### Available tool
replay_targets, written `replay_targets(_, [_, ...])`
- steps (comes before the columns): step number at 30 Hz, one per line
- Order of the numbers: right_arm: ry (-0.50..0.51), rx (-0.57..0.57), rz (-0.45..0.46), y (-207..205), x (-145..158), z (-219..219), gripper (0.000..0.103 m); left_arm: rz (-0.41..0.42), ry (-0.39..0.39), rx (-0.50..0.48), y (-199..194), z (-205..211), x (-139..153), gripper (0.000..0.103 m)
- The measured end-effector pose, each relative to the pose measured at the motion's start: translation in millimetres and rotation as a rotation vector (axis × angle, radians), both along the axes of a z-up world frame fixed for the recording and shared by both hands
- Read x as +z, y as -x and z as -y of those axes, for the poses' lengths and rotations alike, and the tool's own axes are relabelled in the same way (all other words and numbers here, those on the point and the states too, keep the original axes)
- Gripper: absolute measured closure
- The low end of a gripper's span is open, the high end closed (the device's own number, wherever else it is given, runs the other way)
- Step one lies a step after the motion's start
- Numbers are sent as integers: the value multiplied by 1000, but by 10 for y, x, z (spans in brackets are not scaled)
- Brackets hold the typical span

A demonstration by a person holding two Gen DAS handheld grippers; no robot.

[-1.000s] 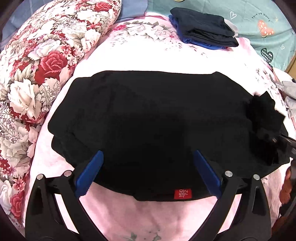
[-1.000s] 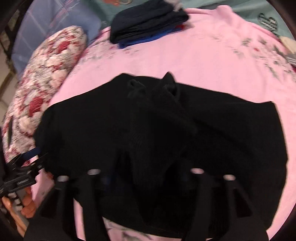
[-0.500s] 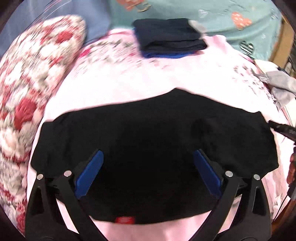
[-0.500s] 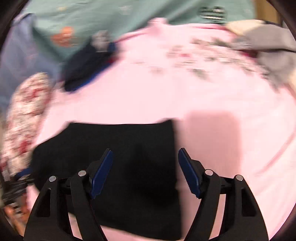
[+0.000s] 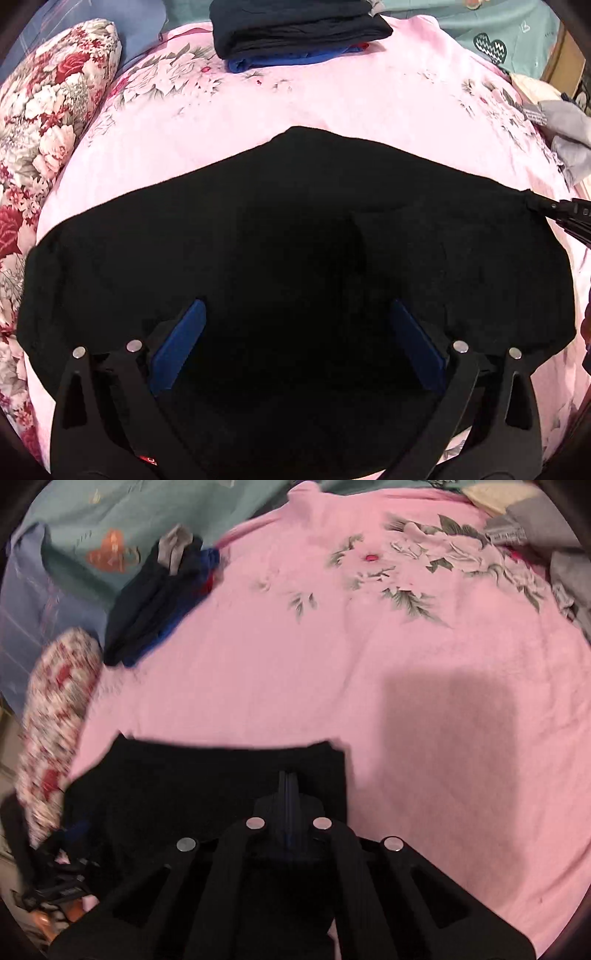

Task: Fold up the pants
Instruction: 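Open the right gripper and release the folded pants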

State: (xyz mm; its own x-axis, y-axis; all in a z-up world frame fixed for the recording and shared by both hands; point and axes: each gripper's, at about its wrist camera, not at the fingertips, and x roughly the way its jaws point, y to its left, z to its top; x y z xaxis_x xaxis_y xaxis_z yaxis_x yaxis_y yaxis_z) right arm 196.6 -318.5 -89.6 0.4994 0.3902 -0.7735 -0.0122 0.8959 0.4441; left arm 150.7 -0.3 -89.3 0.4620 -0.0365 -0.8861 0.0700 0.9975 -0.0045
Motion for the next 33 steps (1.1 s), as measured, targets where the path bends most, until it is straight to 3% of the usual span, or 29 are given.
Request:
replay_targets(5, [-71,13,49,396,299,167,86,-9,25,5,24,-56,13,2])
replay_targets(9, [-34,130,-7,918,208,121,84,-7,27,1,6,-61,-14,2])
replay_targets(12, [99,138,-23,1149,38,120,80,-18,52,10,13,-97,-25,2])
replay_targets(13, [83,132,-35,1197,55,165,79,-18,55,12,21,-102,-14,2])
replay_targets(15, [99,110,-30,1239,159,198,78,-12,56,16,51,-114,22,2])
replay_targets(19, [61,82,115,1181,389,110,71,-13,60,25,81,-134,34,2])
replay_targets(22, [93,108,15,1046,263,-60,71,-12,68,23,125,-160,26,2])
replay_targets(25, [100,153,-29,1149,149,-132,71,-12,75,11,126,-175,-29,2])
replay_targets(30, [122,154,-18,1376,197,-16,69,10,91,-13,150,-181,25,2])
replay_targets(32, [73,146,8,1378,311,-1,69,18,93,-1,167,-235,42,2])
replay_targets(33, [43,140,41,1365,357,10,61,12,99,14,165,-276,24,2])
